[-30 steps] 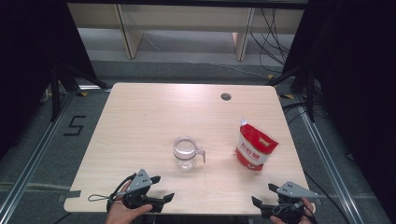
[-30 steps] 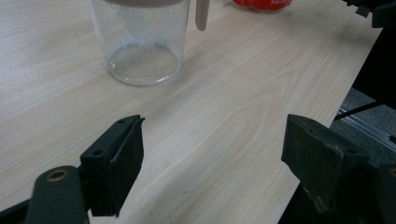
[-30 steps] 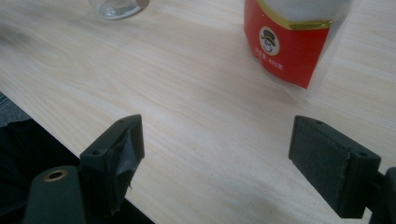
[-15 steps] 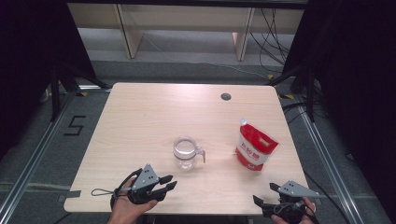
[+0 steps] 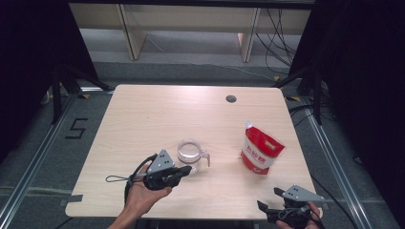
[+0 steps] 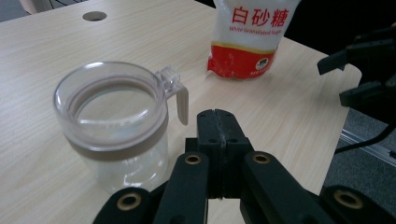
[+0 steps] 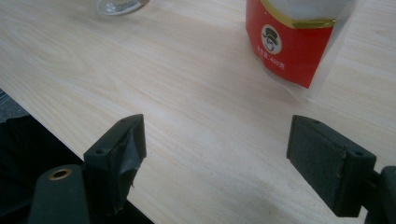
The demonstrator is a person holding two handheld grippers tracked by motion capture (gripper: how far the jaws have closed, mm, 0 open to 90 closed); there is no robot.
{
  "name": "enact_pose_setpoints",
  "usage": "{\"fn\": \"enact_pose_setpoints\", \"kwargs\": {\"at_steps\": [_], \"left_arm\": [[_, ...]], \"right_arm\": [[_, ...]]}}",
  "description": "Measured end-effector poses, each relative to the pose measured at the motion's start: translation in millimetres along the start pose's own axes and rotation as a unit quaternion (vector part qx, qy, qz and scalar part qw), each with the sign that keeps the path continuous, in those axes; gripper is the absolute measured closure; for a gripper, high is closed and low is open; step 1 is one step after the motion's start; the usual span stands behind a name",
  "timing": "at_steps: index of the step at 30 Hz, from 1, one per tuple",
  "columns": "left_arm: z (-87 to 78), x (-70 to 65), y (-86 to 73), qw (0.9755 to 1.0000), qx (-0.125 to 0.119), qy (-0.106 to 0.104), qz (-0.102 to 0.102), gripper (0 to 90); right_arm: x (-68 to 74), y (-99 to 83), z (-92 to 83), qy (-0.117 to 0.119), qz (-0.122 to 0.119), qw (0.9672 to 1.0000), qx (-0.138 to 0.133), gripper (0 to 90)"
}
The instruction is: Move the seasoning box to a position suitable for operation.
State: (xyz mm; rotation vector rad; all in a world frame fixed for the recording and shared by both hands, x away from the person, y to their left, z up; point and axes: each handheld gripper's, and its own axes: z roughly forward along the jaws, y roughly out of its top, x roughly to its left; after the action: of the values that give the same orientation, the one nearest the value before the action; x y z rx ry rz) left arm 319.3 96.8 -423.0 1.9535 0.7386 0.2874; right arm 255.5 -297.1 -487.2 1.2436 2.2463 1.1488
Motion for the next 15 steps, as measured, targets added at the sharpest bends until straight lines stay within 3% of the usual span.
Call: {"fn": "enact_pose_setpoints", "kwargs": {"at_steps": [2,4,5,9,12,13,15], "left_arm": [[6.3,-0.5,6.5,0.9998,-0.005,-0.006,-0.019,89.4],[9.8,1.5,11.7,0.9999,-0.004,-0.006,-0.009,89.4],[12.2,1.7,13.7,0.9999,-0.004,-0.005,-0.015,89.4],[18.5,5.9,22.7,0.9998,0.007,-0.001,-0.020,89.4],[26.5,7.5,31.2,0.9998,0.007,0.001,-0.019,89.4],[28.9,7.8,34.2,0.9998,0.012,0.005,-0.016,89.4],[34.2,7.2,38.6,0.9997,0.010,0.004,-0.023,89.4]], "right_arm": [[0.9,0.2,-1.0,0.003,0.005,1.0000,0.003,20.6],[0.9,0.1,-0.2,-0.001,0.006,1.0000,0.003,20.7],[-0.4,0.0,-1.2,-0.002,-0.004,1.0000,0.001,20.7],[0.5,-0.1,-0.7,0.000,0.001,1.0000,0.003,20.8],[3.4,-0.1,-0.9,0.006,0.018,0.9998,0.009,20.8],[0.9,0.1,-0.2,0.006,0.004,1.0000,0.006,20.8],[0.9,0.0,0.0,0.005,0.001,1.0000,0.005,20.8]]}}
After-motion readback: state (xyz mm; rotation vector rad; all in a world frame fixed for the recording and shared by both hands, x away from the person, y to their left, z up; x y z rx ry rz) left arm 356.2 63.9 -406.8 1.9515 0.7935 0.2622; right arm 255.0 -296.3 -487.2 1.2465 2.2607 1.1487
